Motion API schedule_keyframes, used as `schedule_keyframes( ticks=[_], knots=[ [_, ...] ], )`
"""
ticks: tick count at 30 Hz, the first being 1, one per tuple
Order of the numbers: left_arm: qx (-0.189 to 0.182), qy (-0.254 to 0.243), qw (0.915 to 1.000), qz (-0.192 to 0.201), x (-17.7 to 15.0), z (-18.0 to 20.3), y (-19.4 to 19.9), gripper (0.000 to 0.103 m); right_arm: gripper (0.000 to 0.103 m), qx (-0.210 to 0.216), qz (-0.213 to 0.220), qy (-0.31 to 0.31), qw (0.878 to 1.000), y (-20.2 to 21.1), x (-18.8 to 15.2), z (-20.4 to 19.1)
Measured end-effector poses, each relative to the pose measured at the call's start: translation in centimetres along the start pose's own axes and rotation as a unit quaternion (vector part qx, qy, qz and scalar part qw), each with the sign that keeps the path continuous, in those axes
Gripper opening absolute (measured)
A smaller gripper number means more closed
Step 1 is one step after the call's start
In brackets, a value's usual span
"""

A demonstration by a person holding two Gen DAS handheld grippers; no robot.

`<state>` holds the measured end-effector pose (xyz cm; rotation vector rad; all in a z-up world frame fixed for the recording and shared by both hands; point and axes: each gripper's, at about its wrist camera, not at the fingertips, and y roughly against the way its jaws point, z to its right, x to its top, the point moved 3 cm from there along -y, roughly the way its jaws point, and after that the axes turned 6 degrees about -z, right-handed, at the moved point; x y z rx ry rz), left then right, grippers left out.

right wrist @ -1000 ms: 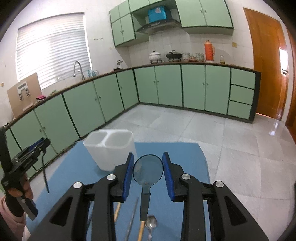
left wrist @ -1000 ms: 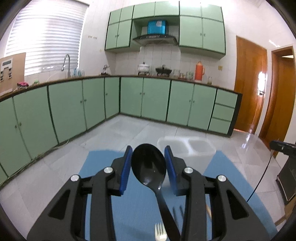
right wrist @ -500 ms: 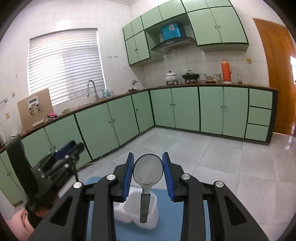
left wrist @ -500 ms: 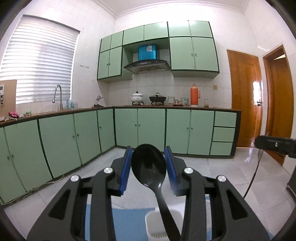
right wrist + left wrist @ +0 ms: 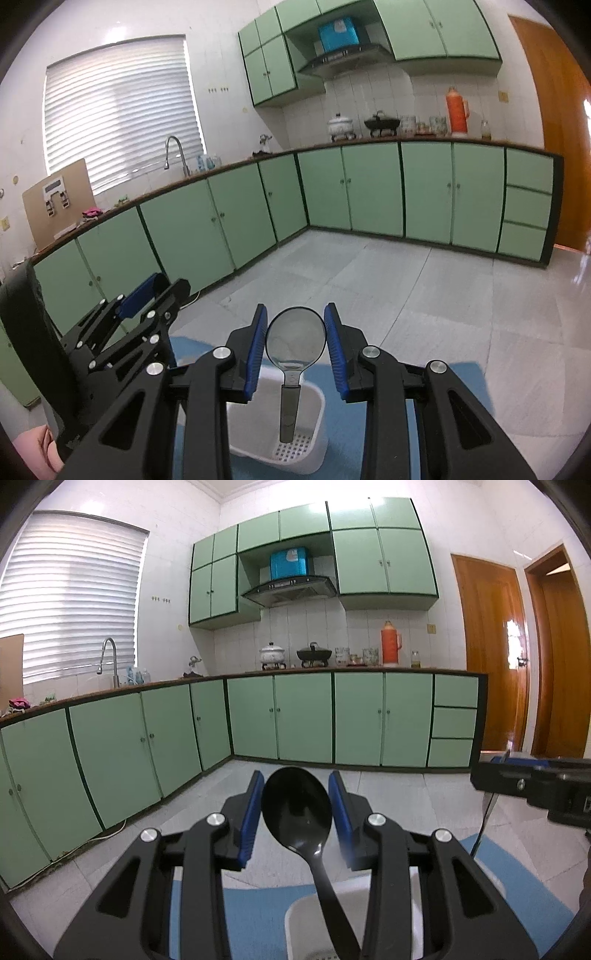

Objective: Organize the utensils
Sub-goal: 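Carry the black spoon into the holder with the left tool while the right drops the clear spoon, then move both open tools back over the remaining utensils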

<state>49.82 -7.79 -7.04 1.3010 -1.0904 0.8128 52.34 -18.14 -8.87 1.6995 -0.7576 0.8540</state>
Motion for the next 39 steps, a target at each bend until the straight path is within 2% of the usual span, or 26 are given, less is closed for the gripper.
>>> schedule_keyframes(
  ticks=[7,12,17,19,24,26,27,30,33,39],
  knots=[
    [0.000,-0.015,0.9996,-0.023,-2.8,-0.3,-0.4,0.035,0.031,0.004,-0.029,-0.008,1.000,-1.9,-2.4,0.2],
    [0.000,-0.006,0.9993,-0.037,-4.1,-1.1,-0.2,0.039,0.032,0.004,-0.040,-0.005,0.999,-1.8,-3.5,0.2],
    [-0.001,0.003,0.9991,-0.043,-4.5,-1.8,0.6,0.058,0.037,0.001,-0.043,-0.006,0.999,-1.4,-4.2,0.1],
    [-0.003,0.011,0.9990,-0.043,-4.4,-2.3,1.2,0.061,0.037,0.001,-0.039,-0.012,0.999,-0.8,-4.3,0.3],
    [-0.002,0.027,0.9982,-0.054,-4.5,-3.4,3.5,0.076,0.049,-0.011,-0.028,-0.017,0.999,1.3,-4.7,0.7],
    [0.001,0.034,0.9976,-0.060,-4.6,-3.9,4.7,0.088,0.056,-0.014,-0.026,-0.022,0.999,2.4,-5.1,0.9],
    [0.009,0.037,0.9968,-0.071,-4.8,-4.3,5.4,0.089,0.060,-0.019,-0.025,-0.025,0.999,3.1,-5.5,1.1],
    [0.002,0.048,0.9941,-0.097,-5.7,-5.1,7.4,0.091,0.067,-0.029,-0.027,-0.029,0.999,5.0,-6.9,1.3],
    [-0.002,0.057,0.9903,-0.127,-7.0,-5.6,9.4,0.092,0.071,-0.037,-0.036,-0.033,0.998,6.6,-8.3,1.7],
    [-0.002,0.053,0.9821,-0.181,-10.4,-5.0,12.9,0.092,0.073,-0.057,-0.059,-0.046,0.996,9.5,-12.1,2.6]
  ],
)
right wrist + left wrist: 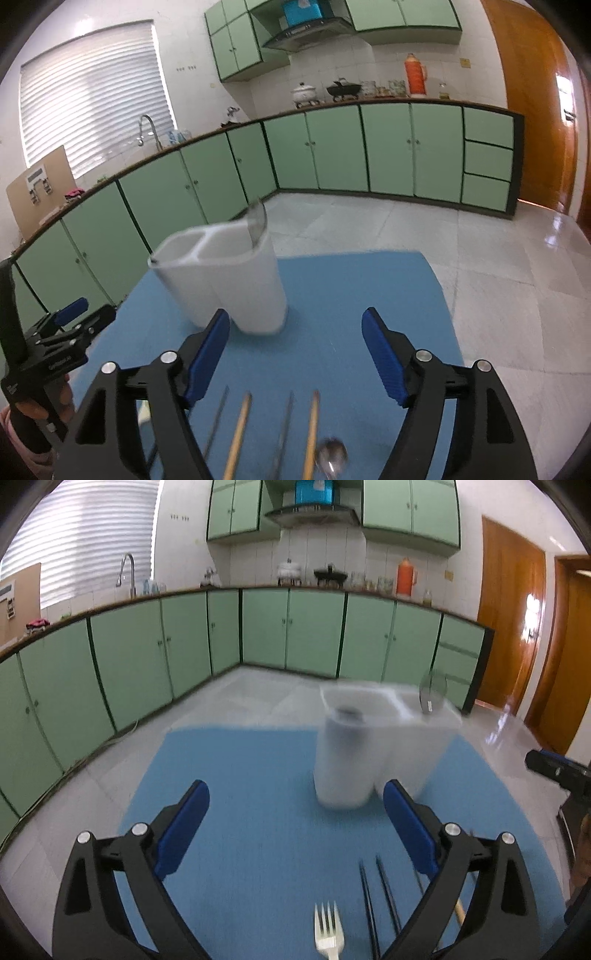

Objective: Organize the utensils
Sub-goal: 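Move both open tools back over the remaining utensils, then grasp the white fork with the left tool while the right tool grasps the steel spoon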

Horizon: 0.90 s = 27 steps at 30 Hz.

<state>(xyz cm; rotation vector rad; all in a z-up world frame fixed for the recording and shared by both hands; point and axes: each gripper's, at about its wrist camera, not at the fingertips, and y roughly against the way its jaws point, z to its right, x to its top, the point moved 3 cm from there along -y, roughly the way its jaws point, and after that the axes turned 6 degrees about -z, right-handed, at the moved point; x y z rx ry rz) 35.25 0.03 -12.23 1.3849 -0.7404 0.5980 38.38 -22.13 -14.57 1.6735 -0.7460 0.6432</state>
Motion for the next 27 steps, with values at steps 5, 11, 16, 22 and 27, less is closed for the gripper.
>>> schedule_keyframes(
  ticks=[5,11,16,22,27],
  knots=[
    [0.010,-0.001,0.9981,-0.061,-4.0,0.6,-0.4,0.092,0.073,-0.014,-0.024,-0.013,1.000,0.8,-3.2,0.9],
    [0.010,0.013,0.9937,-0.110,-6.6,0.4,-2.2,0.088,0.073,-0.022,-0.058,-0.023,0.998,0.9,-6.4,2.5],
    [-0.002,0.025,0.9902,-0.137,-7.2,0.1,-3.8,0.073,0.073,-0.028,-0.073,-0.031,0.996,0.9,-7.9,3.6],
    [-0.014,0.029,0.9878,-0.152,-8.1,0.2,-4.6,0.051,0.072,-0.035,-0.085,-0.035,0.995,0.6,-8.9,4.4],
    [-0.030,0.037,0.9876,-0.150,-8.0,0.7,-4.4,0.020,0.061,-0.028,-0.105,-0.021,0.994,0.4,-10.1,3.9]
  ],
)
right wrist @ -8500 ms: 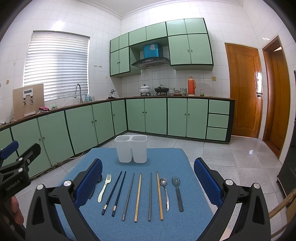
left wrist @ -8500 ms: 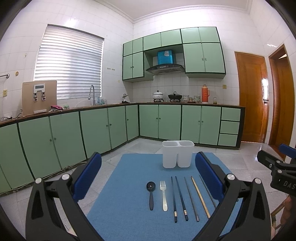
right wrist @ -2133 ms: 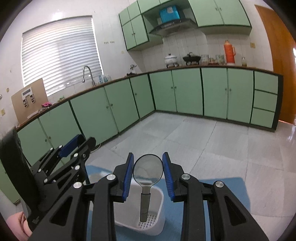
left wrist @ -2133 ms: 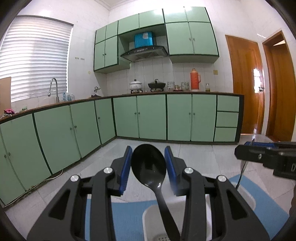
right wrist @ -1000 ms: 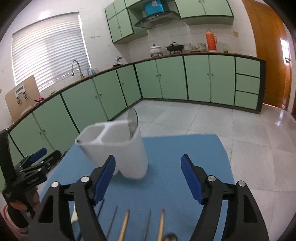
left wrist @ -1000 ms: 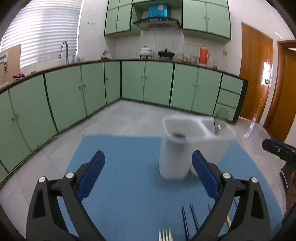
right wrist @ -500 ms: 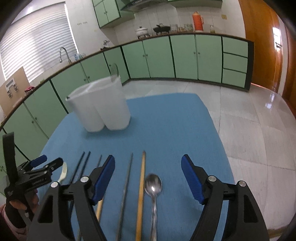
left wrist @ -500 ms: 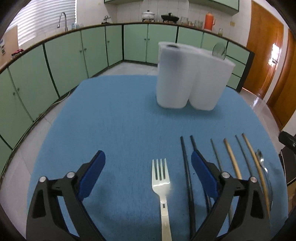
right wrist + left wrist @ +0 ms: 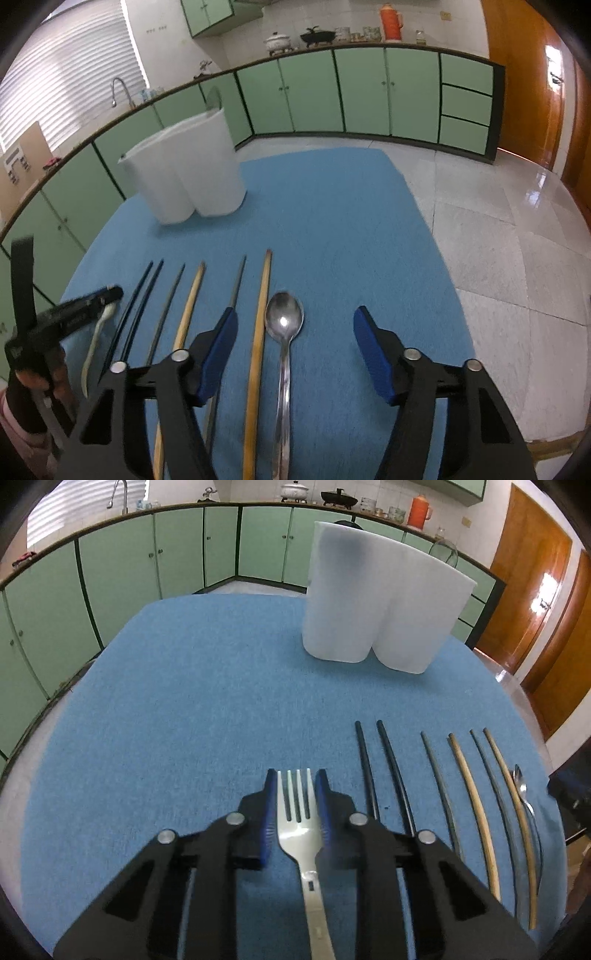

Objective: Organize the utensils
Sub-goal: 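Grasp the white fork with the left tool while the right tool grasps the steel spoon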

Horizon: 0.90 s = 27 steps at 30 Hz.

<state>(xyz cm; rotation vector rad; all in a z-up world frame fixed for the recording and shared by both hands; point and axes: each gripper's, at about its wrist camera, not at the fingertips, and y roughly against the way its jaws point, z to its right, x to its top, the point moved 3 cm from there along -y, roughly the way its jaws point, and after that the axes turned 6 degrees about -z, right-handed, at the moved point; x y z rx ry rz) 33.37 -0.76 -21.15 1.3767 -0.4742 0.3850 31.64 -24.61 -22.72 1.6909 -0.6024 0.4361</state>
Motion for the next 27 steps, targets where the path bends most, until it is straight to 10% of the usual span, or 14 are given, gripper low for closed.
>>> schedule_keyframes(
  ticks=[27],
  knots=[
    [0.023,-0.032,0.9958,0.083,0.5,1.0,4.7,0.019,0.043,0.010,-0.053,-0.001,0.999,-4.0,1.3,-0.5]
  ],
)
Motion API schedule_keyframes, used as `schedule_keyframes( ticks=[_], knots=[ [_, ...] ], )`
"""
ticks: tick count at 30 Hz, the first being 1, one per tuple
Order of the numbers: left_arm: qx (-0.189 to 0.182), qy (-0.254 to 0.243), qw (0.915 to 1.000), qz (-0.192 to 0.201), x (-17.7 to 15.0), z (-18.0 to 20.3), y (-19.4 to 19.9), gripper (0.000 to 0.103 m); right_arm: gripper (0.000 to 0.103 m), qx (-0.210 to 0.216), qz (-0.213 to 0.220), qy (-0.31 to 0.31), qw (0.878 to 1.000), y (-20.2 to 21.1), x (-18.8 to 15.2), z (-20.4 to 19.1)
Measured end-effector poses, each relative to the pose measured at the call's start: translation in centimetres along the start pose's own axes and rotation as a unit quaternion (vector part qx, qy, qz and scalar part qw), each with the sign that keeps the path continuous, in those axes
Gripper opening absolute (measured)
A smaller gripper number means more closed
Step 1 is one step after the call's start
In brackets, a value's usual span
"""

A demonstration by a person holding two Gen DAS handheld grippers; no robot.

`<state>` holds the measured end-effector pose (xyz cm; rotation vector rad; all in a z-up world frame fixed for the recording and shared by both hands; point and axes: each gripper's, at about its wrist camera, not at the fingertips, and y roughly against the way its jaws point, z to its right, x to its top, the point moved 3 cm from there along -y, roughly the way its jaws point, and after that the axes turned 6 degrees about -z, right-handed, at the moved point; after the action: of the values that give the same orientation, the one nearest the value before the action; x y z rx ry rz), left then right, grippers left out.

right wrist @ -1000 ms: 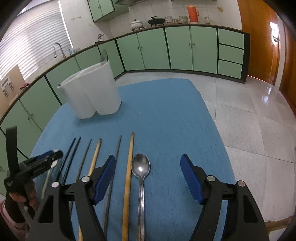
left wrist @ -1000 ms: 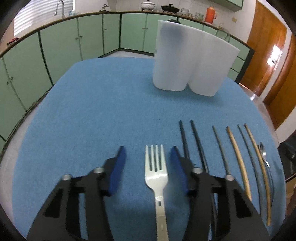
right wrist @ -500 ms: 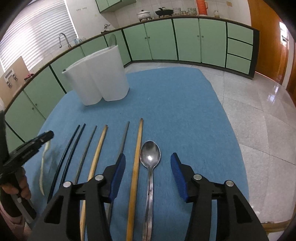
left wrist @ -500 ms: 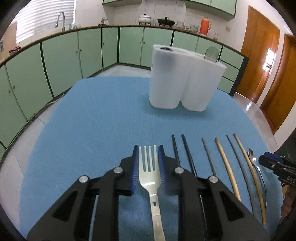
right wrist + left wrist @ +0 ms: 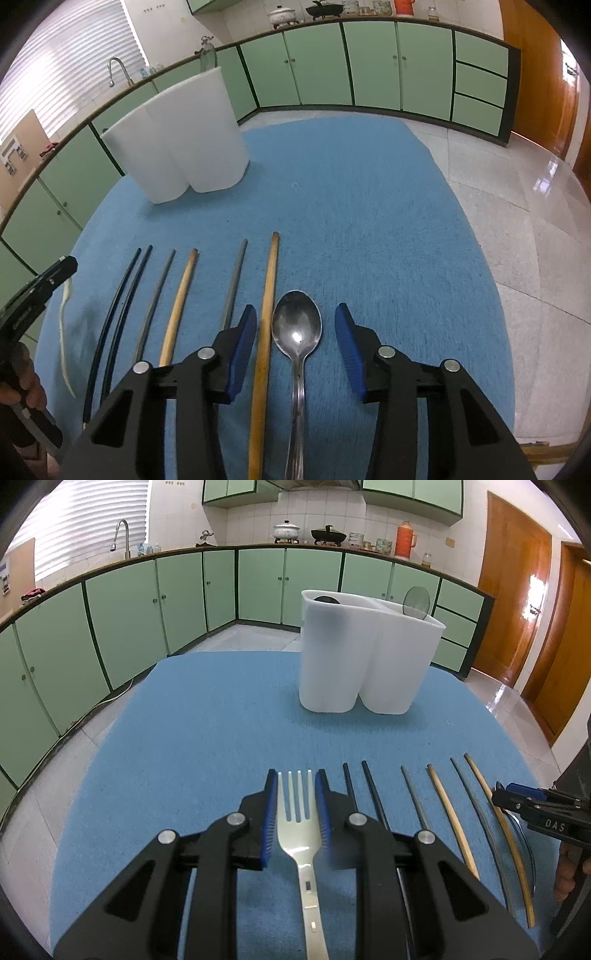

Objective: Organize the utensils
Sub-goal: 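Grasp the white fork with the left tool while the right tool grasps the steel spoon, then lower the white fork into the holder with the left tool while the right lowers the steel spoon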

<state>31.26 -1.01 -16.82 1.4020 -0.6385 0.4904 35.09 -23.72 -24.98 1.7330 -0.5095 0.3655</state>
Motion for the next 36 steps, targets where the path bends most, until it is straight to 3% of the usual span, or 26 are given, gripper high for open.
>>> schedule_keyframes(
  ticks=[10,14,36],
  knots=[
    [-0.001,-0.003,1.0000,0.005,0.0,0.0,0.3,0.019,0.028,-0.007,-0.004,0.010,1.000,-0.1,-0.2,-0.5],
    [-0.002,-0.004,0.9999,0.010,0.0,-0.1,0.7,0.019,0.028,-0.009,-0.003,0.013,1.000,0.1,-0.2,-0.6],
    [-0.008,-0.002,0.9936,0.112,1.8,-0.4,6.3,0.019,0.028,0.044,0.157,0.029,0.986,12.0,0.7,-1.2]
  ],
)
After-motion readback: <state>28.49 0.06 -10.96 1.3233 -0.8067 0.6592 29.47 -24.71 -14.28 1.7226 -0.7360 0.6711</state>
